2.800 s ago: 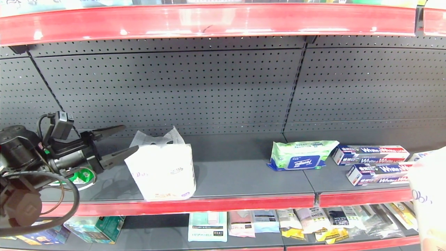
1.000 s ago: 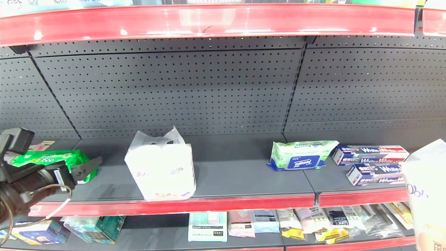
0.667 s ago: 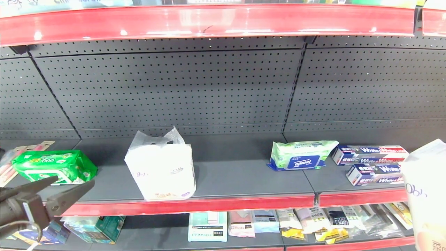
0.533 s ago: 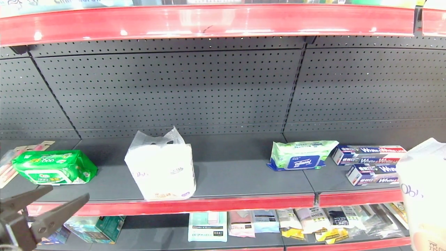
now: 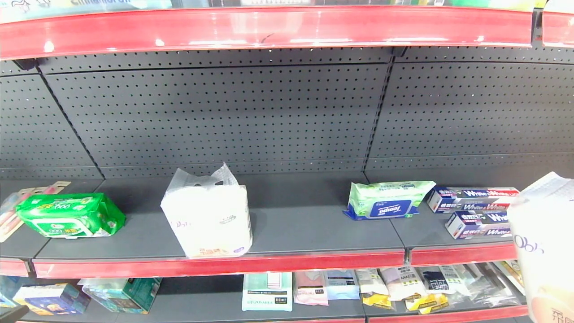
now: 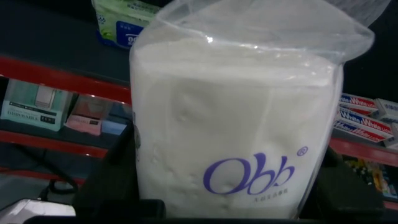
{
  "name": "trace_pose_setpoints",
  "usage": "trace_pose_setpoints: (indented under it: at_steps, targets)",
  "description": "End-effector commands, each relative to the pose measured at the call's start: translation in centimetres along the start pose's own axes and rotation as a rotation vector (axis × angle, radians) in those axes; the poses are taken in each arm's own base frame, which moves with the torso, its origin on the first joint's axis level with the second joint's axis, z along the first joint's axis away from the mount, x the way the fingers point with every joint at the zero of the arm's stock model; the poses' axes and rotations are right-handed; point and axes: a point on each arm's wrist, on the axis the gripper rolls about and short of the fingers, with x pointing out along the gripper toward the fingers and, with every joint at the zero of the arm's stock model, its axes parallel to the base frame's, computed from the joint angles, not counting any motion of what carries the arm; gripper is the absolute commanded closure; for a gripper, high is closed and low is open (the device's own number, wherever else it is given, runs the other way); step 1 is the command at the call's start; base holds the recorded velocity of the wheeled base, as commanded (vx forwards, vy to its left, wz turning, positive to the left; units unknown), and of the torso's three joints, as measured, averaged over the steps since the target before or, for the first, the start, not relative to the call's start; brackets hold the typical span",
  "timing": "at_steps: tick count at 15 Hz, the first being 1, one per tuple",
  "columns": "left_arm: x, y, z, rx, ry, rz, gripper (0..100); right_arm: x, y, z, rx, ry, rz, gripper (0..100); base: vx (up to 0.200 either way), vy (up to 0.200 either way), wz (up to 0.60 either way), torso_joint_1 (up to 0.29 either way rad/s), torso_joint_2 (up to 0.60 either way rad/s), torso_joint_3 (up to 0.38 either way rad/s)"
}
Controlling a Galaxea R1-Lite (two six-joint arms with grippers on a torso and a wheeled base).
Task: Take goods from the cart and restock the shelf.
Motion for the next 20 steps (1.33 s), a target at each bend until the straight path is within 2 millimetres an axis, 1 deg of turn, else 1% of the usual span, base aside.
trace_pose_setpoints:
  at_steps: [1,2,3,4,5,6,8,9,13,20]
  targets:
    - [-1.9,-1.0,-0.8,0.055,-0.090,-0.111,0,-0.1,-0.1,0.2,0.003,-0.007,-0.002,100,0.000,0.000,0.00,0.000,0.00,0.000]
    - [-2.4,-1.2,-1.3,0.064,-0.094,-0.163,0,-0.1,-0.1,0.3,0.004,-0.011,-0.005,100,0.000,0.000,0.00,0.000,0.00,0.000]
    - [-2.5,-1.2,-1.5,0.064,-0.087,-0.168,0,-0.1,-0.1,0.3,0.004,-0.011,-0.005,100,0.000,0.000,0.00,0.000,0.00,0.000]
    - [-2.4,-1.1,-1.7,0.057,-0.078,-0.137,0,-0.1,-0.1,0.4,0.004,-0.015,-0.006,100,0.000,0.000,0.00,0.000,0.00,0.000]
    - [-2.4,-1.1,-2.0,0.053,-0.082,-0.041,0,-0.2,-0.1,0.3,0.005,-0.015,-0.006,100,0.000,0.000,0.00,0.000,0.00,0.000]
    - [-2.6,-1.0,-2.3,0.056,-0.094,0.010,0,-0.2,-0.1,0.3,0.005,-0.015,-0.006,100,0.000,0.000,0.00,0.000,0.00,0.000]
    - [-2.8,-1.1,-2.9,0.061,-0.110,0.043,0,-0.1,-0.2,0.4,0.005,-0.015,-0.005,100,0.000,0.000,0.00,0.000,0.00,0.000]
    - [-2.9,-1.2,-3.5,0.055,-0.089,0.082,0,0.0,-0.3,0.7,0.006,-0.030,-0.010,100,0.000,0.000,0.00,0.000,0.00,0.000]
    - [-3.1,-1.2,-5.2,0.053,-0.081,0.147,0,0.5,-0.5,1.1,0.005,-0.045,-0.018,100,0.000,0.000,0.60,0.002,0.00,0.001]
    - [-2.9,-1.1,-5.7,0.046,-0.066,0.171,0,0.9,-0.5,1.3,0.005,-0.035,-0.010,100,0.000,0.000,0.60,0.004,0.00,0.005]
